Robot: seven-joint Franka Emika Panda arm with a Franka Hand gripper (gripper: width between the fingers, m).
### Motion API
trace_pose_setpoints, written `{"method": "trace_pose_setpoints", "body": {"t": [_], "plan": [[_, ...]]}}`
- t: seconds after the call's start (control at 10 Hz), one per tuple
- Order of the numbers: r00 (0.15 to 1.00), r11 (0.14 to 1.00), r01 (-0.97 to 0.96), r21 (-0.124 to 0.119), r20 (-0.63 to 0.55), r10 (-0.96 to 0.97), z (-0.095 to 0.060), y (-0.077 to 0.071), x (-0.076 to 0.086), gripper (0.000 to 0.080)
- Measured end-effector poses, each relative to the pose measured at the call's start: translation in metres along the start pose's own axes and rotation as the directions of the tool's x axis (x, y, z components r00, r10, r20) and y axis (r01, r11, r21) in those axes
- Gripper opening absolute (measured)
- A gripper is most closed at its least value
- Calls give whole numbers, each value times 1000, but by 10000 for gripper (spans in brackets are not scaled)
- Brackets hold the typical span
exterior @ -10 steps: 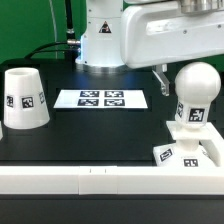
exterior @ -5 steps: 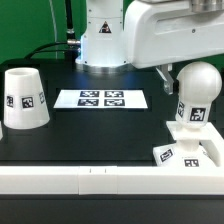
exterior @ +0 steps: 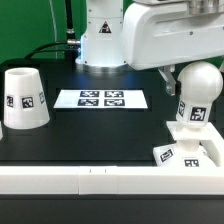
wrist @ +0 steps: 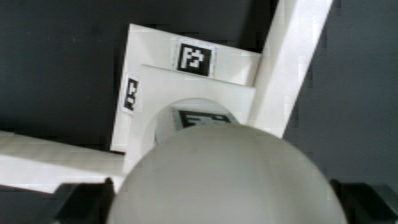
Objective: Assemble lamp
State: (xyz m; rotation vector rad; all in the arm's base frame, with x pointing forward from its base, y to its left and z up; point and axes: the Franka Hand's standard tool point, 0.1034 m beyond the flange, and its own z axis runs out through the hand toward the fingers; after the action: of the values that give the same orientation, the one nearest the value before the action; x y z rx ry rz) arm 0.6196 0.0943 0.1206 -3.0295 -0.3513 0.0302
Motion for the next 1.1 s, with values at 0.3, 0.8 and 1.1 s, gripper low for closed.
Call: {"method": "trace_pose_setpoints", "body": {"t": [0.3, 0.8, 1.1], "plan": [[1000, 1000, -19, 2, 0, 19, 0, 0, 0, 577], [867, 868, -495, 53, -32, 496, 1, 0, 1, 578], [674, 674, -735, 73, -23, 738, 1, -2, 2, 580]]}}
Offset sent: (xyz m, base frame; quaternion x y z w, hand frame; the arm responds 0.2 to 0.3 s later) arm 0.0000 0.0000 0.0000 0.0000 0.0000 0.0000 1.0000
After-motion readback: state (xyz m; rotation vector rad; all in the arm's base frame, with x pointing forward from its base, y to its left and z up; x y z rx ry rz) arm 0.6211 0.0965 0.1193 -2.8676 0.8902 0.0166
